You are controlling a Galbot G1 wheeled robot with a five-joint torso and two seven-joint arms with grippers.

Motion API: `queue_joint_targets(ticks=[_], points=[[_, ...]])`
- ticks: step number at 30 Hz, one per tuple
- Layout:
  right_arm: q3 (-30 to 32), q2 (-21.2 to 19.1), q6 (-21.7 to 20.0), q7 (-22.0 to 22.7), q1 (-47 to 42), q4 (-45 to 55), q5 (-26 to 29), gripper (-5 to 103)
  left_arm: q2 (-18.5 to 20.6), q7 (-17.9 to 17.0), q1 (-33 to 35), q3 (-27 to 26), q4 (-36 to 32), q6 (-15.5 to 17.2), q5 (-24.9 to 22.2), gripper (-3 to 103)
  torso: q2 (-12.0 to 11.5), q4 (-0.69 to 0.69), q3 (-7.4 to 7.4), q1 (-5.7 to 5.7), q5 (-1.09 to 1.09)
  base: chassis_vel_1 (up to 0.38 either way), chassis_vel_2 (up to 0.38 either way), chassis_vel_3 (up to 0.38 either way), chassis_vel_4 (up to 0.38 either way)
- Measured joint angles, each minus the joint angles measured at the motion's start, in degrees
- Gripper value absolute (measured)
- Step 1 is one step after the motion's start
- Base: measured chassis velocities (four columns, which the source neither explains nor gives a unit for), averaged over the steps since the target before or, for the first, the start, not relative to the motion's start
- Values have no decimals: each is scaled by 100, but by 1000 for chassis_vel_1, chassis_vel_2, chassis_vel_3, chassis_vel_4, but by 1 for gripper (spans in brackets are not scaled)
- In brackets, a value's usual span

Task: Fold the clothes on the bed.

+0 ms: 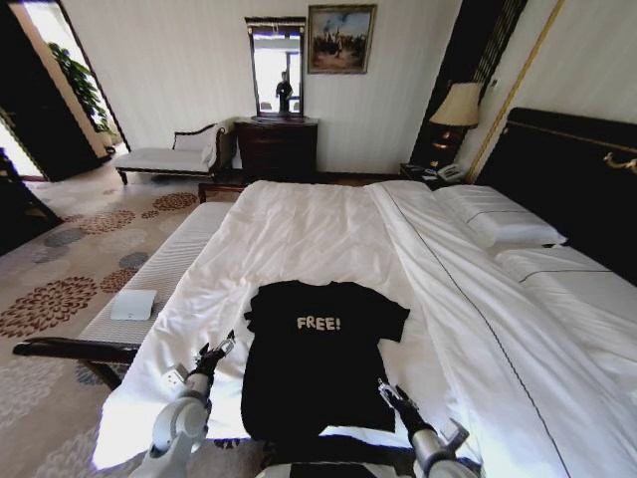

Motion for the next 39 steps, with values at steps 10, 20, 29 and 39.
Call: queue_joint_targets(ticks=[10,20,29,39], points=[[-65,-41,24,-9,-157,50,-119,35,-19,-14,31,-16,0,-17,2,100,0,0,0,0,0,0,0,0,0],[-75,-131,39,17,-377,218,-179,4,13,-28,25,-55,-26,-17,-16,100,0,0,0,0,0,0,0,0,0],[-52,-179,2,137,-658,557,-183,0,60,-31,21,-98,-21,-32,-59,100,0,0,0,0,0,0,0,0,0],[47,-209,-220,734,-1106,1067,-217,0,65,-31,35,-111,2,-63,-76,100,0,0,0,0,0,0,0,0,0]])
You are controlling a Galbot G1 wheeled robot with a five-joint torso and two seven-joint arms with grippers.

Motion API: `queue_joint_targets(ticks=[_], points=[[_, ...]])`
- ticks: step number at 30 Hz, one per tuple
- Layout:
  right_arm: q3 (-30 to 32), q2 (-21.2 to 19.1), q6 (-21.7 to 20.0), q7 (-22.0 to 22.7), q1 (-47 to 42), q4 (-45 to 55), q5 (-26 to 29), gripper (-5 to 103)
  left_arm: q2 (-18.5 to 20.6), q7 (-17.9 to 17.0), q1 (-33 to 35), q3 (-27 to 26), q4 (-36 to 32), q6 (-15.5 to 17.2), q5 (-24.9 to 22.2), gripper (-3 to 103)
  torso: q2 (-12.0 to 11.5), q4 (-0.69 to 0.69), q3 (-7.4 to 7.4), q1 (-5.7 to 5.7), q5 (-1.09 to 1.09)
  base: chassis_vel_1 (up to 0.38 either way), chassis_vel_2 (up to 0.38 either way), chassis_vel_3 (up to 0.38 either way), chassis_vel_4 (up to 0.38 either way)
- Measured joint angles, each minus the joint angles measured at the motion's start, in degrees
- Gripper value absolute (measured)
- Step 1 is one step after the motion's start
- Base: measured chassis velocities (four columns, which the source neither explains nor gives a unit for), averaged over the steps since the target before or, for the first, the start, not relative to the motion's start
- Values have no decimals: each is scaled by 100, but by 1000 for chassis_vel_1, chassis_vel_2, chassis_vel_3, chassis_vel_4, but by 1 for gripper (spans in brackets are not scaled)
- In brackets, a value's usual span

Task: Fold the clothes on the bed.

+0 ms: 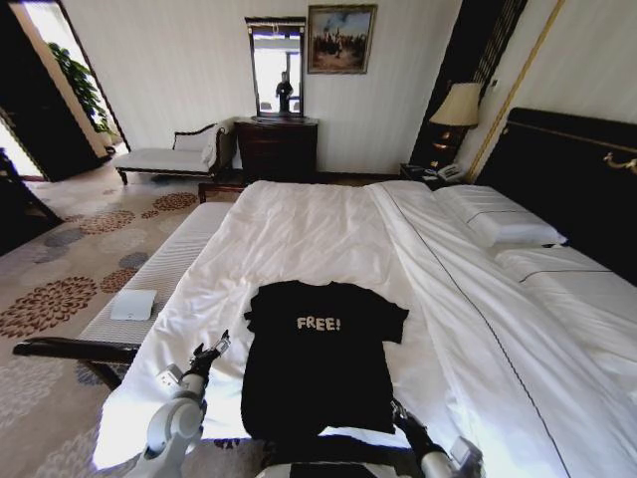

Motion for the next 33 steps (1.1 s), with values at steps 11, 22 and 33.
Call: queue_joint_targets(ticks=[11,22,33], points=[[38,6,-144,469,-33,307,-45,0,-56,0,3,39,27,-18,-8,100,0,0,0,0,0,0,0,0,0],[57,149,-110,887,57,348,-372,19,-34,-1,101,32,18,38,26,100,0,-1,0,0,0,0,0,0,0],[461,309,149,1641,447,1077,-504,57,399,213,1068,252,-327,115,174,100,0,0,0,0,0,0,0,0,0]])
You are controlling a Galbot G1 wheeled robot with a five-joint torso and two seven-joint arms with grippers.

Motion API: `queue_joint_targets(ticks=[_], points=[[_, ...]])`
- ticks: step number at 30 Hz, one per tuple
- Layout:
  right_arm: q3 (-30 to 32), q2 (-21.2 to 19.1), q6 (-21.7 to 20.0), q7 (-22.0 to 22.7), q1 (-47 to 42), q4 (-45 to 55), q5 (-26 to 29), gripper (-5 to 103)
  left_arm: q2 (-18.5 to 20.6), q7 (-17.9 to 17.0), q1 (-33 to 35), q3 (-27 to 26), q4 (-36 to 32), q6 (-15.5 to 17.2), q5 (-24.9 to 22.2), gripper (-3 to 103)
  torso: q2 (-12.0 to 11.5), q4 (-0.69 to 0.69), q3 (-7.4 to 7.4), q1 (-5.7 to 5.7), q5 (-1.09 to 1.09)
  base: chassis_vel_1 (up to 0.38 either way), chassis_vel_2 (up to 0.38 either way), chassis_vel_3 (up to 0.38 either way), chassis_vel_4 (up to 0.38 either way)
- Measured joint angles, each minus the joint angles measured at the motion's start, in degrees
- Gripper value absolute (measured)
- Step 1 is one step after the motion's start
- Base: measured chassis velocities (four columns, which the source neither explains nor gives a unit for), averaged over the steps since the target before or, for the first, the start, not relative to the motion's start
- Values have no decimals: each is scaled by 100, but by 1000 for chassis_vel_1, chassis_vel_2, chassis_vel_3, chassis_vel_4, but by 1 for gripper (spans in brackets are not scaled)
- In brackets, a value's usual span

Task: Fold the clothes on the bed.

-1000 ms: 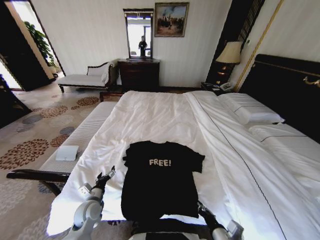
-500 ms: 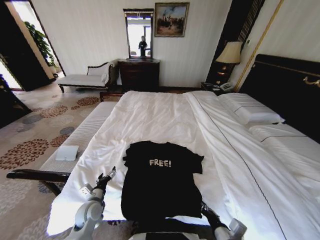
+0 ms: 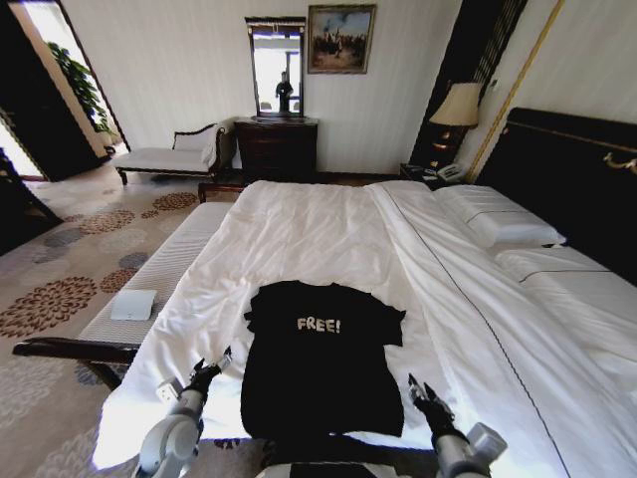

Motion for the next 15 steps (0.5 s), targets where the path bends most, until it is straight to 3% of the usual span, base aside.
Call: queue_joint_targets(ticks=[4,10,13,15], points=[[223,26,-26,270,391,123,523,73,-104,295,381,302,108,-240,392,100,0,1,0,0,0,0,0,0,0],[231,60,-71,320,539,42,625,98,-206,471,515,530,189,-379,435,100,0,-1,0,0,1,0,0,0,0],[208,90,-84,320,555,2,625,100,-207,519,564,574,187,-430,456,102,0,-1,0,0,0,0,0,0,0],[198,103,-91,320,565,-17,626,100,-206,533,602,604,171,-472,482,98,0,-1,0,0,1,0,0,0,0]])
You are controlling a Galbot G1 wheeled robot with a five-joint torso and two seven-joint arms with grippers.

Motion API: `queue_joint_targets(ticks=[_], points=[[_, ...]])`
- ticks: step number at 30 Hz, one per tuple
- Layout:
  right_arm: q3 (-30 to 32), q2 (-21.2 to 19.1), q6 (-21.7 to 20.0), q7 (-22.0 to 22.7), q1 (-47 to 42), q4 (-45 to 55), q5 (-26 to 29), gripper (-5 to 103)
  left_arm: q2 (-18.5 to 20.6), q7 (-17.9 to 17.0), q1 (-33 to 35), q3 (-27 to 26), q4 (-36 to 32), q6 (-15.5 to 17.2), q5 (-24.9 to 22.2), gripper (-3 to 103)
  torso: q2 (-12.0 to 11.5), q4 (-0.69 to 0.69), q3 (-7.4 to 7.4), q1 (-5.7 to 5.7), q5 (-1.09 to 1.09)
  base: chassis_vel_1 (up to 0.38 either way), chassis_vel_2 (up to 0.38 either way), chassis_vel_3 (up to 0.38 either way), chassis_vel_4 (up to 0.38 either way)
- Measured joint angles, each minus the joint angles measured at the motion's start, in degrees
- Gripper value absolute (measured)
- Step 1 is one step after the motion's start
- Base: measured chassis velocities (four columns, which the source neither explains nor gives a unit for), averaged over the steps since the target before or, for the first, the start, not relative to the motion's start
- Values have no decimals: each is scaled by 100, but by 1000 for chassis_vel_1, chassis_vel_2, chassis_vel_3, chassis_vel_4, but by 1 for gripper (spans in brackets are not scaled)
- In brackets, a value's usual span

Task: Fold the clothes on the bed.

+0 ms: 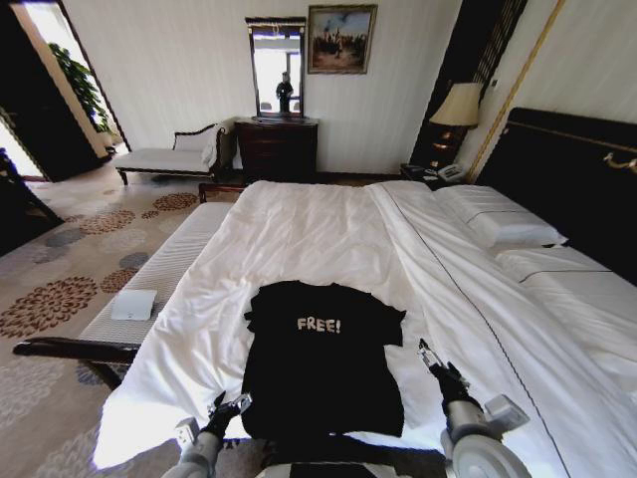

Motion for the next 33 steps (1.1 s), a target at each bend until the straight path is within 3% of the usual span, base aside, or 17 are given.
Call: queue_joint_targets(ticks=[1,7,10,18,20,23,25,28,33], points=[[-6,4,-6,-1,10,-10,0,100,0,6,21,21,-15,-34,25,98,0,0,0,0,-1,0,0,0,0],[-10,1,-37,-2,48,-41,10,100,-3,65,158,126,-136,-160,158,73,0,0,0,0,0,0,0,0,0],[-9,5,-39,-2,46,-47,10,100,-4,67,214,160,-181,-170,177,68,0,0,0,0,-1,0,0,0,0],[-5,71,-38,-9,-14,-42,-30,100,-12,24,296,226,-145,-273,296,29,0,1,0,0,-1,0,0,0,0],[-4,76,-37,-9,-23,-40,-41,100,-9,22,300,226,-147,-275,296,29,0,0,0,0,-1,0,0,0,0],[-3,96,-30,-15,-50,-38,-84,100,18,9,315,200,-187,-277,281,12,0,1,0,0,-1,0,0,0,0],[-4,104,-28,-17,-54,-38,-96,100,32,9,322,191,-199,-277,269,12,0,0,0,0,-1,0,0,0,0],[-18,127,-24,-19,-56,-51,-133,100,65,8,329,160,-206,-266,250,1,0,1,0,0,-1,0,0,0,0],[-39,151,-22,-23,-54,-73,-165,100,94,-13,330,89,-228,-196,241,0,0,1,0,0,-2,0,0,0,0]])
